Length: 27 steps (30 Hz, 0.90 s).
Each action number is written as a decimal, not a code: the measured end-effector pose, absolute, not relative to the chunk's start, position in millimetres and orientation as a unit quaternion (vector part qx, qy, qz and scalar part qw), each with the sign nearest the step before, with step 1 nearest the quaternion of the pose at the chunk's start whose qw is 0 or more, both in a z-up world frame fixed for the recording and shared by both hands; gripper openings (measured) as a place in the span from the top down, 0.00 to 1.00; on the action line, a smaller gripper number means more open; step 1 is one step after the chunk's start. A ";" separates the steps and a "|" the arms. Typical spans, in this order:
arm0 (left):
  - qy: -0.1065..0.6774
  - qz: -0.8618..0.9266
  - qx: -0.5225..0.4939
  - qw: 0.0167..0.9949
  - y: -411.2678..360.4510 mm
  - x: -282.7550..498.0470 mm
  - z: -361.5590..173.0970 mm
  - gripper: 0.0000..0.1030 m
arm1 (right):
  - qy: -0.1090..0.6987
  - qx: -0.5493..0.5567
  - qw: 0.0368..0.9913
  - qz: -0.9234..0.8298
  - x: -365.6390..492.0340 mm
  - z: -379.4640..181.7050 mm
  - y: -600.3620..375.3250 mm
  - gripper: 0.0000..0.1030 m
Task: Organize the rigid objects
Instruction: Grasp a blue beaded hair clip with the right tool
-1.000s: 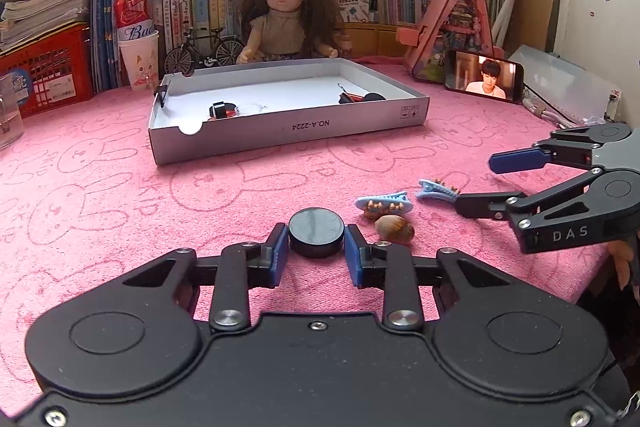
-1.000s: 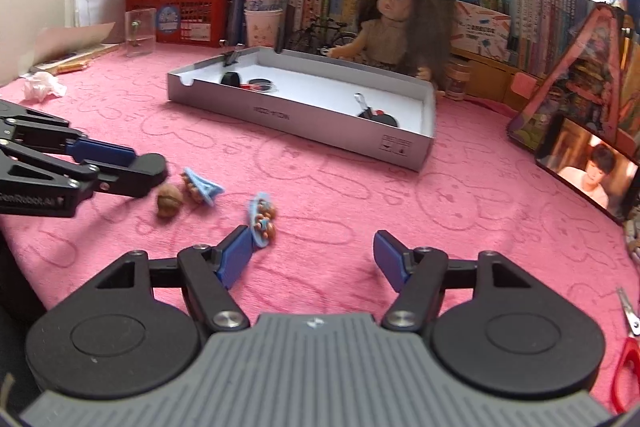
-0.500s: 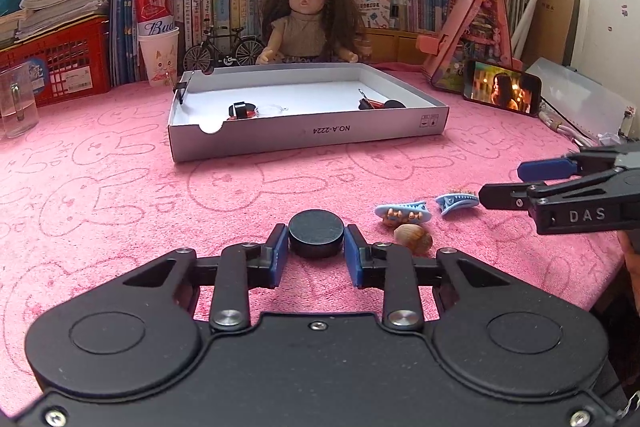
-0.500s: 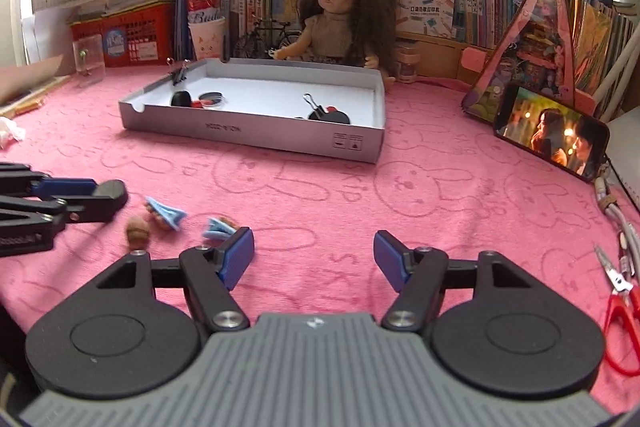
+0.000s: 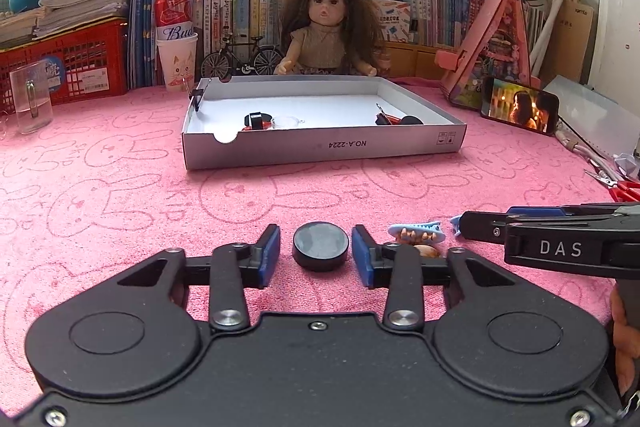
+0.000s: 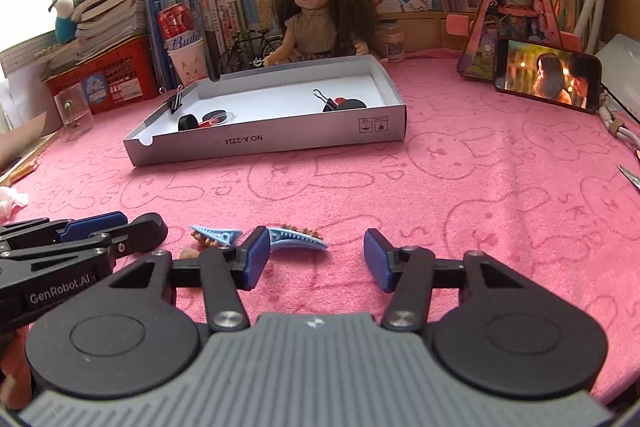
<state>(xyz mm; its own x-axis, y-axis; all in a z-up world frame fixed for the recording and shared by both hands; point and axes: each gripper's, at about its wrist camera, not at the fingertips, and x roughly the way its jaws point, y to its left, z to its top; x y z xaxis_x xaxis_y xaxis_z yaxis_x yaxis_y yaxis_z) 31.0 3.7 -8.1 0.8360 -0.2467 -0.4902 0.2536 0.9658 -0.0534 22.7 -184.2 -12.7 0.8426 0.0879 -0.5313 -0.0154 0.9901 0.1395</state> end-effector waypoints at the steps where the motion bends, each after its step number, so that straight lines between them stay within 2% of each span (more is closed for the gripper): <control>1: 0.251 -0.129 0.008 0.959 2.9 30.6 -8.7 0.58 | 0.277 0.062 0.959 0.023 22.9 -13.0 -181.9 0.42; 9: 0.249 -0.122 0.011 0.961 -2.5 31.7 -17.2 0.61 | 0.251 0.003 0.968 -0.002 18.3 -22.3 -158.1 0.46; 14: 0.245 -0.117 0.021 0.962 -6.3 29.0 -18.3 0.71 | 0.233 -0.005 0.973 0.000 13.0 -25.8 -154.7 0.53; 19: 0.249 -0.119 0.011 0.961 -3.6 31.6 -16.2 0.71 | 0.231 0.012 0.973 0.010 8.2 -25.3 -161.7 0.56; 21: 0.249 -0.117 0.012 0.961 -4.3 31.9 -15.6 0.71 | 0.233 0.014 0.972 0.009 9.7 -24.1 -164.9 0.67; 27: 0.249 -0.117 0.010 0.961 -3.9 32.3 -13.1 0.71 | 0.234 0.020 0.972 0.020 12.5 -21.6 -175.5 0.67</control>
<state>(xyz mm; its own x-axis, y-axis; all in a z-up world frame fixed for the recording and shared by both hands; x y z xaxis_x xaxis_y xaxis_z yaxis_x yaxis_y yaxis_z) 32.3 -3.9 -13.1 0.8487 -0.2202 -0.4808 0.2300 0.9724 -0.0394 12.5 -175.5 -21.6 0.8897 0.0476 -0.4540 -0.0292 0.9984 0.0474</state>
